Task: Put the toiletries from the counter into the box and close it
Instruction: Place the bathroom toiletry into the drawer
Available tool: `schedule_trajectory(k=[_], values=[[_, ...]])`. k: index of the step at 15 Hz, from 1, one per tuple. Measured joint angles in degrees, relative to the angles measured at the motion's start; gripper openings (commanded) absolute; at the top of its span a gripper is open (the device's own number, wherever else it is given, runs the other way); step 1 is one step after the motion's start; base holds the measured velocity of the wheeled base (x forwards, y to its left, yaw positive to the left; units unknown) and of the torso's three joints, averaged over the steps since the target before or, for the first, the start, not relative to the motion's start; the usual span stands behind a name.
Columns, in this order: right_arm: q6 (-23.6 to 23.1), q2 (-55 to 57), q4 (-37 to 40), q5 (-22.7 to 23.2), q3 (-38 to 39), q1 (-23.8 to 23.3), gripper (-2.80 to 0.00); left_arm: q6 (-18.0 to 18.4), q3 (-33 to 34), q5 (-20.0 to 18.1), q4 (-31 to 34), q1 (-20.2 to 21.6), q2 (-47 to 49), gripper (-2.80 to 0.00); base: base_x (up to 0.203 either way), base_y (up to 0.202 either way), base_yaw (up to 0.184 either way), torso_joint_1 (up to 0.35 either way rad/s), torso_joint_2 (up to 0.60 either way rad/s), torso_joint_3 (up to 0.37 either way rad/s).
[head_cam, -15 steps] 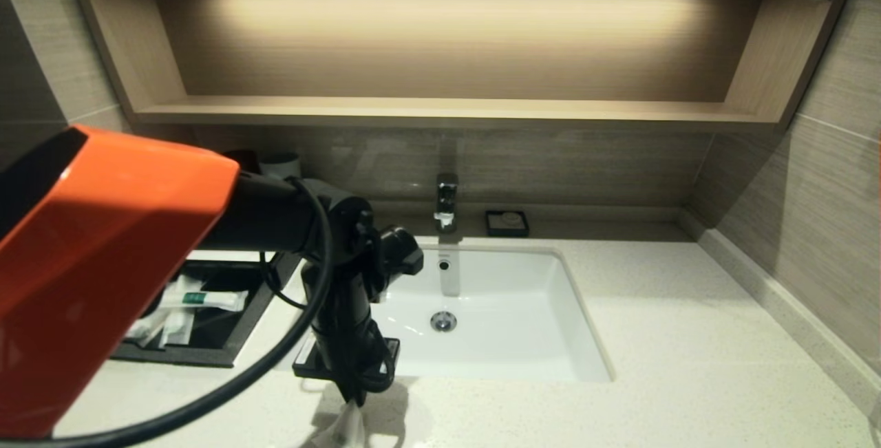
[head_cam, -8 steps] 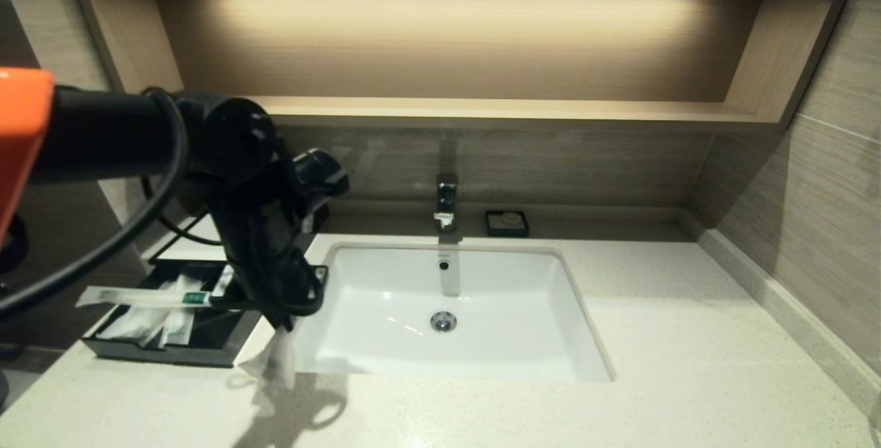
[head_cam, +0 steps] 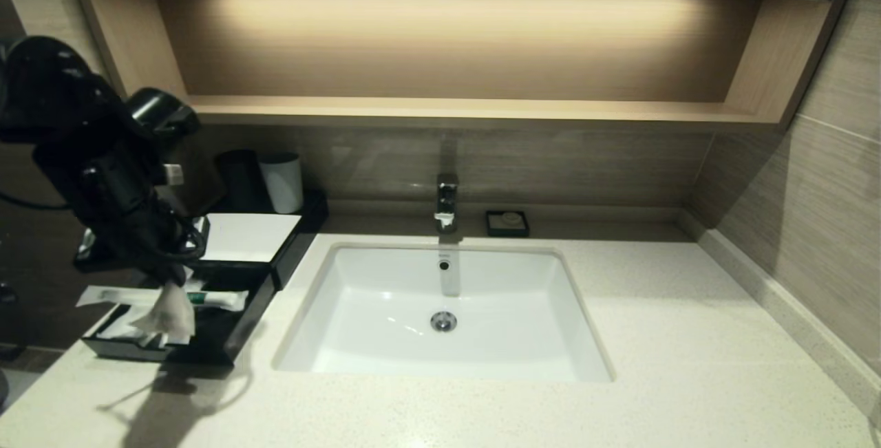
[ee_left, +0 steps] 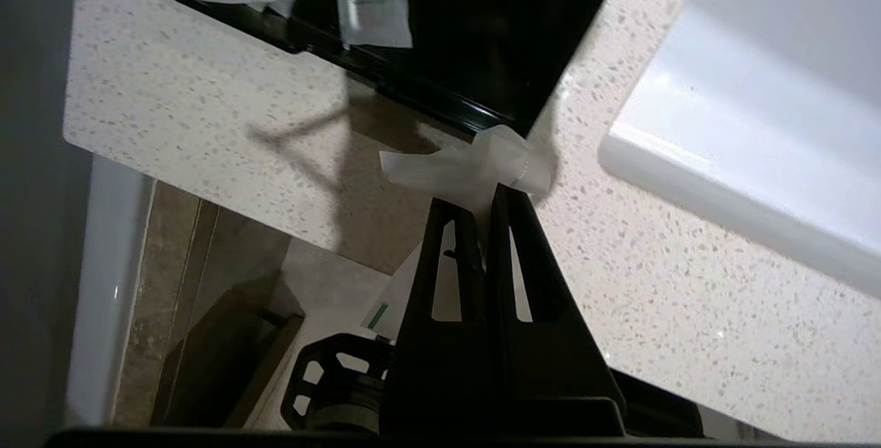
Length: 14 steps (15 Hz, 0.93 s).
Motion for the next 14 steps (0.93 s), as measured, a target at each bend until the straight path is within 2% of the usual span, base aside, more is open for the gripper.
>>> schedule_trajectory(k=[2,5,8,14], values=[[0.02,0.0,0.0,-0.02,0.0,0.0,-2.8,1.59,2.81,-0.22,-5.35,3.04,-0.05,-2.8,0.0,0.0,0.0,0.0,0.0,0.0],[0.02,0.0,0.01,0.0,0.0,0.0,-2.8,7.23,8.65,-2.09,-12.65,6.69,0.0,-2.8,0.0,0.0,0.0,0.0,0.0,0.0],[0.01,0.0,0.0,-0.02,0.0,0.0,-2.8,8.56,10.87,-5.21,-13.42,8.81,0.58,-2.8,0.0,0.0,0.0,0.0,0.0,0.0],[0.02,0.0,0.0,-0.02,0.0,0.0,-2.8,9.74,12.59,-5.38,-18.68,10.29,3.93,-2.8,0.0,0.0,0.0,0.0,0.0,0.0]])
